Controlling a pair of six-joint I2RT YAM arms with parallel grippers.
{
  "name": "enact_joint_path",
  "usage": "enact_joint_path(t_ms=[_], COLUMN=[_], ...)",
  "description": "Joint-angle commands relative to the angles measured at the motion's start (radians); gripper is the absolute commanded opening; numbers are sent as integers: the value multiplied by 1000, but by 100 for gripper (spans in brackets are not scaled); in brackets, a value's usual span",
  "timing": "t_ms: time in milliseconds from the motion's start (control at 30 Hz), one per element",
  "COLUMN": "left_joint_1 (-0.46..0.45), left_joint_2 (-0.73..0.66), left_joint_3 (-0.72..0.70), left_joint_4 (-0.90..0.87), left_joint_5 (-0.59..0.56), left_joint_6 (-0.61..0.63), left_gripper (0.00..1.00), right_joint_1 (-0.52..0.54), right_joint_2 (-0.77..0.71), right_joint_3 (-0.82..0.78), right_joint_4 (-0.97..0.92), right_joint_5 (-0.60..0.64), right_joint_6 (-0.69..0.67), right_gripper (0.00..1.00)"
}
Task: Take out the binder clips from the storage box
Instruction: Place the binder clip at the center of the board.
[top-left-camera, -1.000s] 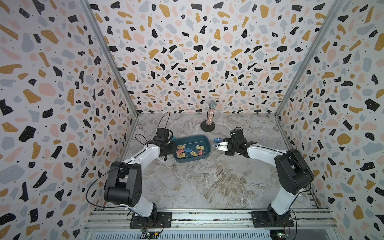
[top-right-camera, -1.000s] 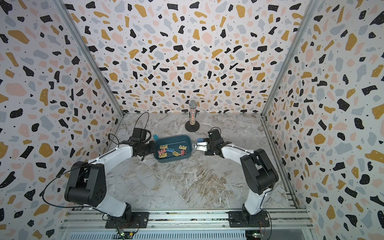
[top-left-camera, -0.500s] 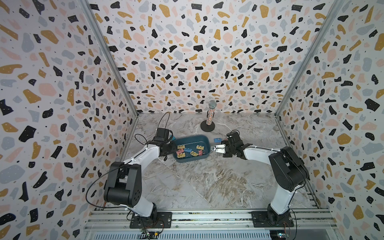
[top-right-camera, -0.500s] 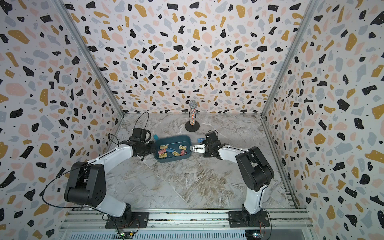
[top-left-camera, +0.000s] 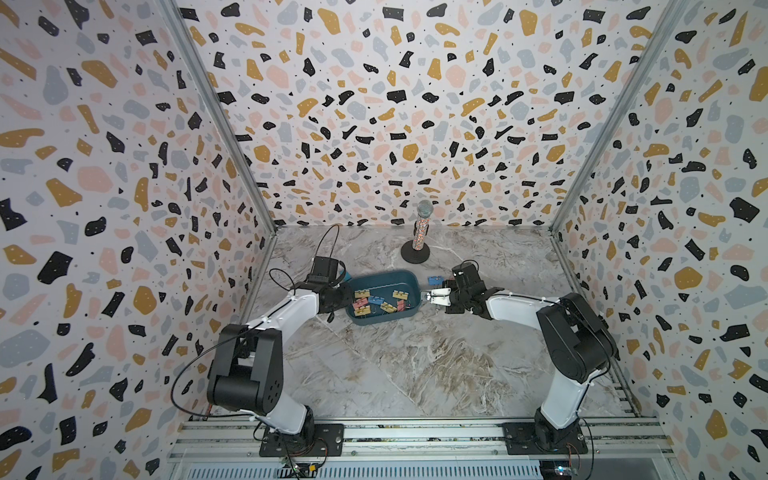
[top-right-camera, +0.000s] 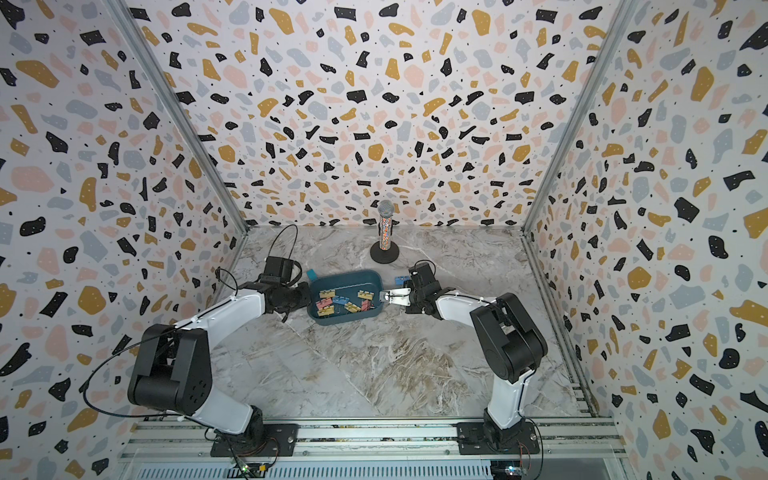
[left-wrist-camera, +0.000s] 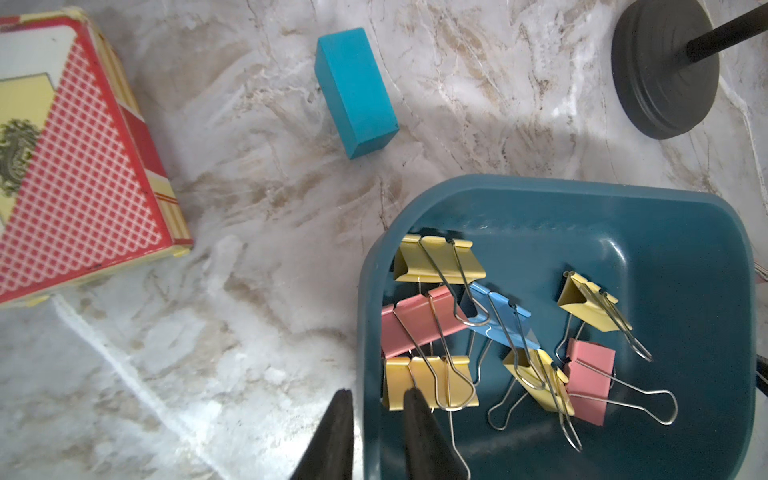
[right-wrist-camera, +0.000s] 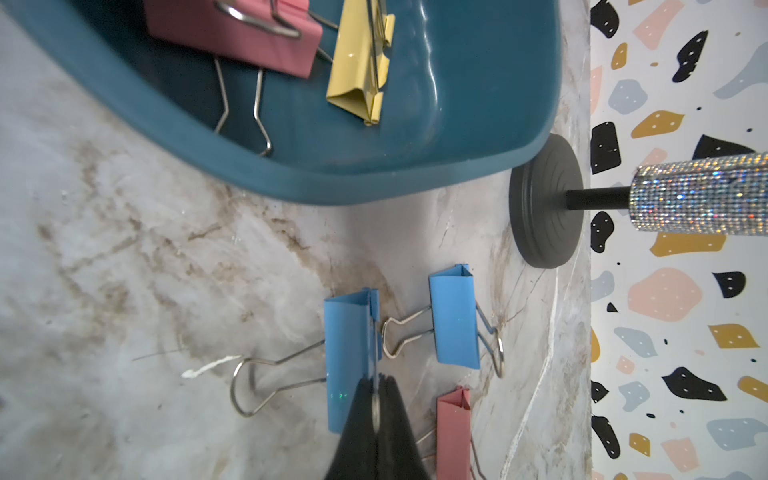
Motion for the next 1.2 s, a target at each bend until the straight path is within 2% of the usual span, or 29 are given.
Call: enact_joint_path(t_ms=[0, 800, 1100, 1167], left_joint_1=[6, 8, 8, 8], left_joint_2=[-26, -40, -43, -42], left_joint_3=[-14, -22, -24, -24], left_joint_4=[-2, -1, -1, 0], left_joint_5=[-12, -13, -12, -12], left_joint_6=[-6, -8, -8, -8], left_gripper=[25, 26, 26, 26], right_joint_1=[5, 11, 15, 14], right_joint_2=[6, 28, 26, 27], right_joint_3=[-2, -11, -16, -16], right_joint_4=[4, 10, 8, -1], right_joint_5=[5, 14, 14, 7], right_joint_6=[2, 10, 12, 13], right_gripper=[0, 0, 9, 14])
